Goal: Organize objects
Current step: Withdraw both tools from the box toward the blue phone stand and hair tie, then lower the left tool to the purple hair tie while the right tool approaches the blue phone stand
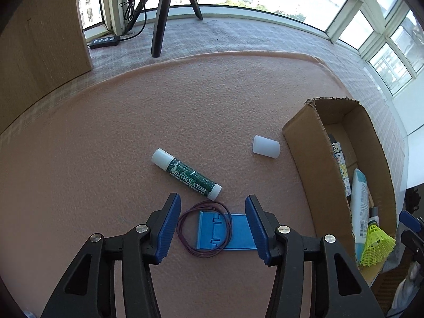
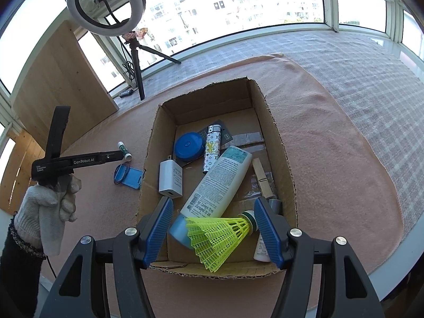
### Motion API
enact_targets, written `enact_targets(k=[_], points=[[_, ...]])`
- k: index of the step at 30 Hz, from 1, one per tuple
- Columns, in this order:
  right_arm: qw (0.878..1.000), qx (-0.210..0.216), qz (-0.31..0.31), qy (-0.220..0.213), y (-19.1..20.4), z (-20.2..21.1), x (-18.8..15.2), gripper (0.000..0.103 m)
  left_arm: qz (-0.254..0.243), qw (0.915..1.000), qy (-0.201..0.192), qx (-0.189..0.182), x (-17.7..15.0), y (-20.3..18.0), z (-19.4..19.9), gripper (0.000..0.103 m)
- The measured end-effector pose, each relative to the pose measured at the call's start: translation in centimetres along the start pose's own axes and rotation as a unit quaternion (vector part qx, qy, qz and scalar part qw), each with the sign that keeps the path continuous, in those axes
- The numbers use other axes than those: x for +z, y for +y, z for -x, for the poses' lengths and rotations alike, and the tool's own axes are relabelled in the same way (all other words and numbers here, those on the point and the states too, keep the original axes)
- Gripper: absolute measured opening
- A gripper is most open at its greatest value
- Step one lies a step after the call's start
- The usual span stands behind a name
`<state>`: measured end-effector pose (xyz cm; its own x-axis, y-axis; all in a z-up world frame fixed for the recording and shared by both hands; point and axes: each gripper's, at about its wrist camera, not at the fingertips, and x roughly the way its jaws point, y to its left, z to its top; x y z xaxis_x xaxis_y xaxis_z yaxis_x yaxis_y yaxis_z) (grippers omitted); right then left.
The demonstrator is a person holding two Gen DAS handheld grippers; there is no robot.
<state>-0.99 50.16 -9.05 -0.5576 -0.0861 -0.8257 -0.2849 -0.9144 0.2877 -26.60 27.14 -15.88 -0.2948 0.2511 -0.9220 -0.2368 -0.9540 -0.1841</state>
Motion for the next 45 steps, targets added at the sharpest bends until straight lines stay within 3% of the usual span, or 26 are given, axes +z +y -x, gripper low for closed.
enact_targets(k=[14,25,26,31,45], points=[[1.000,0.003,-0.008,0.006,0.4,-0.4,-0.1,0.060,-0.035,0.9990,0.015,0.022,-1.4,-1.0,-1.5,0.022],[1.000,0.019,0.010,0.010,2.8,-0.7,-0.1,0.060,-0.049,0.9986,0.006,0.021,-5.2,0.2,0.1,0.019],[1.000,0.021,0.011,0.010,3.0,-0.7,-0.1,0.060,-0.051,0.9982,0.014,0.027,-5.7,0.3,-0.1,0.011],[0.999,0.030,0.017,0.012,4.2,-1.0,-0.2,0.060,-0.052,0.9981,0.008,0.032,-7.6,1.2,0.8,0.004],[0.995,0.059,0.078,0.027,9.6,-2.6,0.5,0.060,-0.020,0.9994,0.010,0.025,-11.2,4.8,3.1,0.004]])
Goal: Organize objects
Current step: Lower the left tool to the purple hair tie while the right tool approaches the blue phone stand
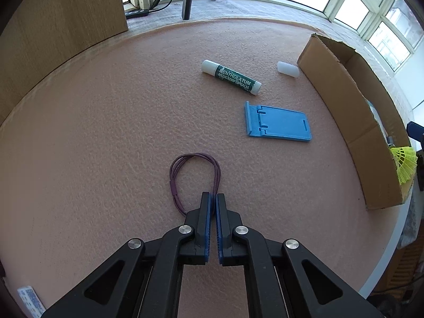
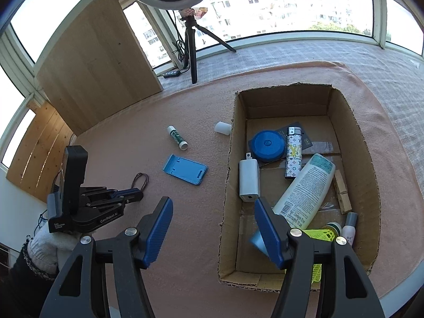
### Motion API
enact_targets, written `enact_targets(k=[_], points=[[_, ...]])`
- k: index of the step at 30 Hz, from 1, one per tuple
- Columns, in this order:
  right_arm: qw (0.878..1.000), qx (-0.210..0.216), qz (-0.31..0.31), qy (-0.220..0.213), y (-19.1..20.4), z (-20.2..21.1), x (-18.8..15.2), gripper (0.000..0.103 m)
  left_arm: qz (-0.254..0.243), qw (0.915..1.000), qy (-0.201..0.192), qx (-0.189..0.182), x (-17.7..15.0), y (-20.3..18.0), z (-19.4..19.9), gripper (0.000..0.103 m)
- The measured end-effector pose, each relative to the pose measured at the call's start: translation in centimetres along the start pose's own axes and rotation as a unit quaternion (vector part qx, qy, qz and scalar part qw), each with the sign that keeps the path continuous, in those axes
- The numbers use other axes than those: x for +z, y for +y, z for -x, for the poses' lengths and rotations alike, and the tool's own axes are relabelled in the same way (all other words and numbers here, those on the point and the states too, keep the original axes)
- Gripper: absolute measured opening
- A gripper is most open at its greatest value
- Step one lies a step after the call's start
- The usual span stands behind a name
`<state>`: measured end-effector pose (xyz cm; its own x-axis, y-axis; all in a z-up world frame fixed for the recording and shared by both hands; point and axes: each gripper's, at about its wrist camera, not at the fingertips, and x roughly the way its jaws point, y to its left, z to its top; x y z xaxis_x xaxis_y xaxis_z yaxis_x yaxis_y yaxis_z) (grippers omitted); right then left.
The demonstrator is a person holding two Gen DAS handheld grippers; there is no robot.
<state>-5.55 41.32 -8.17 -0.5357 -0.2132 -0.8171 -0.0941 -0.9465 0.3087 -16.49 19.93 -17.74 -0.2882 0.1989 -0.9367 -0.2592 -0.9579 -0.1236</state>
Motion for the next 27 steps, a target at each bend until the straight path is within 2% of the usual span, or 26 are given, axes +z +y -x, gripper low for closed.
enact_targets(k=[1,2,4,10,16,19,27], points=[[1.000,0.004,0.010,0.004,0.6,-0.3,0.4,0.060,0.004,1.0000,0.005,-0.007,-0.1,0.3,0.1,0.014],[1.000,0.005,0.020,0.008,1.2,-0.7,0.8,0.060,0.008,0.9999,0.002,-0.012,-0.3,0.5,0.4,0.028],[0.999,0.011,0.042,0.016,2.5,-1.7,1.7,0.060,0.016,0.9997,-0.014,-0.013,-0.6,0.9,1.4,0.045],[0.993,0.022,0.092,0.068,5.7,-6.1,4.2,0.060,0.039,0.9985,-0.030,-0.024,-0.7,2.4,2.9,0.045],[0.989,0.030,0.071,0.129,5.9,-11.4,6.2,0.060,0.049,0.9981,-0.022,-0.030,-0.9,3.3,2.6,0.047],[0.987,0.021,0.064,0.145,5.9,-13.2,6.6,0.060,0.045,0.9984,-0.020,-0.028,-0.9,3.0,2.3,0.055],[0.983,0.005,0.072,0.170,6.1,-15.7,6.9,0.060,0.044,0.9986,-0.013,-0.027,0.1,2.3,1.0,0.056]])
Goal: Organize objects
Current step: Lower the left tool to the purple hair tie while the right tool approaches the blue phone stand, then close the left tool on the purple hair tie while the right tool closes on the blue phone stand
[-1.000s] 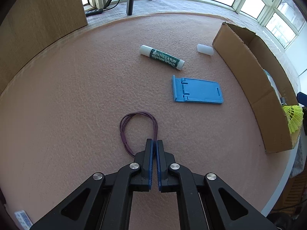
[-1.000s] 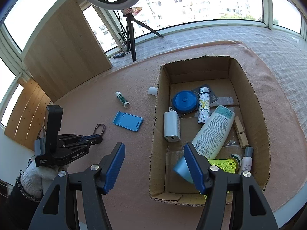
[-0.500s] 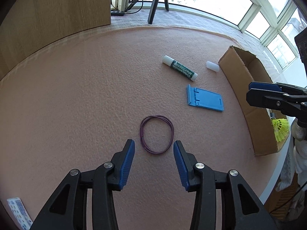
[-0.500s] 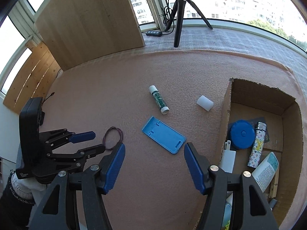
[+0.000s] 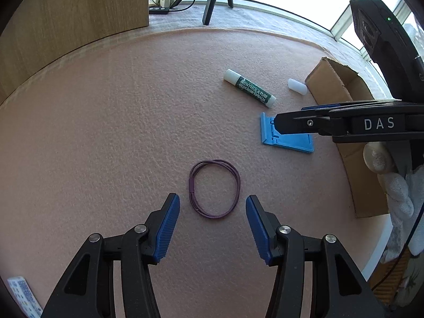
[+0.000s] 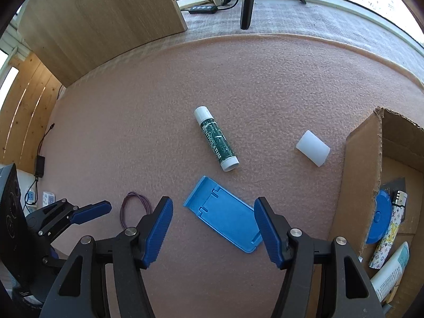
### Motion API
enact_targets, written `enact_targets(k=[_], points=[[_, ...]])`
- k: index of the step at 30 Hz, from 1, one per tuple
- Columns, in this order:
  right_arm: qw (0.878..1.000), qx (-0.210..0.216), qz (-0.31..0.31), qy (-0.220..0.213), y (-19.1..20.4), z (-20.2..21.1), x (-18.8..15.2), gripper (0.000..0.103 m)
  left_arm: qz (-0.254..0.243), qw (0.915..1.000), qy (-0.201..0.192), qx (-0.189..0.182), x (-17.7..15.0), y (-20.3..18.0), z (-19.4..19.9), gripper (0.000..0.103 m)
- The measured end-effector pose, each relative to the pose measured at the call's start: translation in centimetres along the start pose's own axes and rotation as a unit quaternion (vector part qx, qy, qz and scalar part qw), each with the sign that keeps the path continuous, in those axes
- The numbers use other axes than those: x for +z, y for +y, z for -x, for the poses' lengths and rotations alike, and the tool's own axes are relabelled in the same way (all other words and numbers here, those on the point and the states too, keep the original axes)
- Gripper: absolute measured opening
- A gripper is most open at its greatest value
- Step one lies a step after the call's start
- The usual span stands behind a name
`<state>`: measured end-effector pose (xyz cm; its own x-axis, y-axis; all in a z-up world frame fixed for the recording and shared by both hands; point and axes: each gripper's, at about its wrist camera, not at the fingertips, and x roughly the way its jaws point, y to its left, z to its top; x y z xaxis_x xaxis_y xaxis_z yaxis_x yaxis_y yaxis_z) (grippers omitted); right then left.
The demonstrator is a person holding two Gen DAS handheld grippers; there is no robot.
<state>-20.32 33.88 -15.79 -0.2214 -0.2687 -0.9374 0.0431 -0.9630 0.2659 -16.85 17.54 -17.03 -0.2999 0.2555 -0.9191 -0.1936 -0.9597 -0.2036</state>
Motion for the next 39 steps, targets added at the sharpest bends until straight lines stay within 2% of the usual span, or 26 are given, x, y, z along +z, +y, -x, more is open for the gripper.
enact_targets(k=[6,13,16,20,23,25,26,30,32,39], points=[[1.000,-0.015,-0.002,0.020,-0.6,-1.5,0.7,0.060,-0.002,1.0000,0.001,0.004,0.5,-0.5,-0.6,0.056],[0.999,0.002,0.004,0.041,-0.7,-1.5,-0.1,0.060,-0.007,0.9998,0.006,0.016,0.5,-0.9,-1.1,0.055],[0.999,-0.009,0.026,0.046,-0.2,-1.4,-0.7,0.060,-0.008,0.9997,0.010,0.019,0.5,-0.8,-1.3,0.049],[0.996,-0.047,0.065,0.042,0.9,-1.5,-1.6,0.058,-0.019,0.9993,0.009,0.030,0.4,-1.2,-1.4,0.045],[0.991,-0.090,0.092,0.032,1.9,-1.7,-2.2,0.047,-0.023,0.9989,0.008,0.039,0.3,-1.5,-1.5,0.038],[0.988,-0.111,0.106,0.027,2.4,-1.9,-2.5,0.043,-0.026,0.9986,0.006,0.046,0.4,-1.6,-1.5,0.033],[0.987,-0.112,0.108,0.026,2.5,-1.9,-2.6,0.039,-0.027,0.9985,0.005,0.048,0.3,-1.6,-1.5,0.029],[0.987,-0.114,0.108,0.020,2.5,-1.7,-2.8,0.036,-0.026,0.9985,0.003,0.048,0.2,-1.4,-1.5,0.017],[0.988,-0.114,0.107,0.016,2.4,-1.6,-3.0,0.035,-0.025,0.9985,0.003,0.048,0.1,-1.3,-1.5,0.004],[0.989,-0.110,0.094,0.000,1.9,-1.0,-3.7,0.034,-0.015,0.9990,-0.004,0.041,-0.2,-1.1,-1.2,0.003]])
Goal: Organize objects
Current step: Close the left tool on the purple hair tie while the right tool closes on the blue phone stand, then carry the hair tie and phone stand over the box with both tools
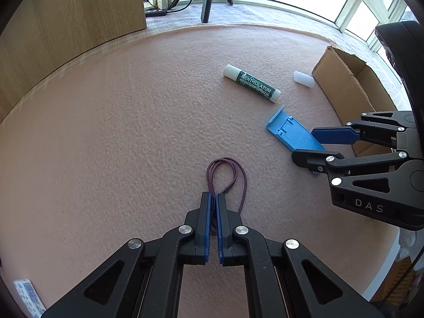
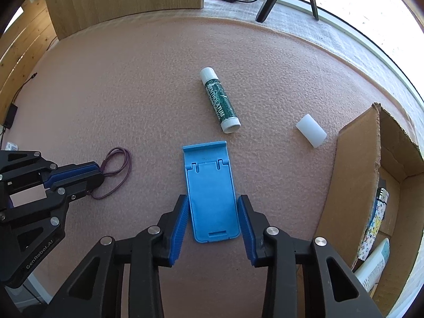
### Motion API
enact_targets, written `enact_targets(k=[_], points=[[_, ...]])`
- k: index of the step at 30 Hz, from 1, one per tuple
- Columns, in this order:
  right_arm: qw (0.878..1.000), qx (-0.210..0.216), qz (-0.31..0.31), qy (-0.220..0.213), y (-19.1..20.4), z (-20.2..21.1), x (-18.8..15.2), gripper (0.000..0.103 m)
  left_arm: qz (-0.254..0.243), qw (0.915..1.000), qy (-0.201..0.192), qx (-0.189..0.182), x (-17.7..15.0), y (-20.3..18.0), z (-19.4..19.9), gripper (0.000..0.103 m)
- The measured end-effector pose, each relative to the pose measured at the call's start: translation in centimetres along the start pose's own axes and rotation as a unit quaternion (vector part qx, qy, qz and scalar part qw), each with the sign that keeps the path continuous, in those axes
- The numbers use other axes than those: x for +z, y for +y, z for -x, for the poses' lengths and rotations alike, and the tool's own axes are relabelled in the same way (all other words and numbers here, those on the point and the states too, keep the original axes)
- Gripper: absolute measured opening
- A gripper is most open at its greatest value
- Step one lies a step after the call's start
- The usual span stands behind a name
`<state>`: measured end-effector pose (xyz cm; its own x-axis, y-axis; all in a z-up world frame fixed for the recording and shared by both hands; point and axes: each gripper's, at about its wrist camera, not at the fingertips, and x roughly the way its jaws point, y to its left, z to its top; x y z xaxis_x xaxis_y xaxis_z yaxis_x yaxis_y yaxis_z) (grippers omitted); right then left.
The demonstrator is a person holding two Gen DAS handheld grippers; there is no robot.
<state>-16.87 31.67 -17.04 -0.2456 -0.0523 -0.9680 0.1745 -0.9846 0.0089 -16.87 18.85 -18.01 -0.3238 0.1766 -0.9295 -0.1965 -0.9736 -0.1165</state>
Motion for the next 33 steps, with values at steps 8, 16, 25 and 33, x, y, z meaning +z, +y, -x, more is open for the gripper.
enact_targets(k=[8,16,25,33], points=[[0.999,0.015,-0.021,-0.018,-0.4,0.8,-0.7,0.033,0.019,0.9996,-0.018,-0.006,-0.3,1.1,2.1,0.003],[0.998,0.028,-0.035,-0.045,-0.4,2.8,-1.5,0.033,0.029,0.9987,-0.039,-0.013,-0.2,1.7,4.5,0.003],[0.995,0.035,-0.045,-0.088,-1.3,6.4,-2.5,0.033,0.011,0.9973,-0.070,-0.021,1.0,0.4,7.6,0.003],[0.988,0.030,-0.078,-0.128,-4.3,10.3,-4.9,0.033,-0.020,0.9950,-0.091,-0.034,3.0,-2.8,9.3,0.003]])
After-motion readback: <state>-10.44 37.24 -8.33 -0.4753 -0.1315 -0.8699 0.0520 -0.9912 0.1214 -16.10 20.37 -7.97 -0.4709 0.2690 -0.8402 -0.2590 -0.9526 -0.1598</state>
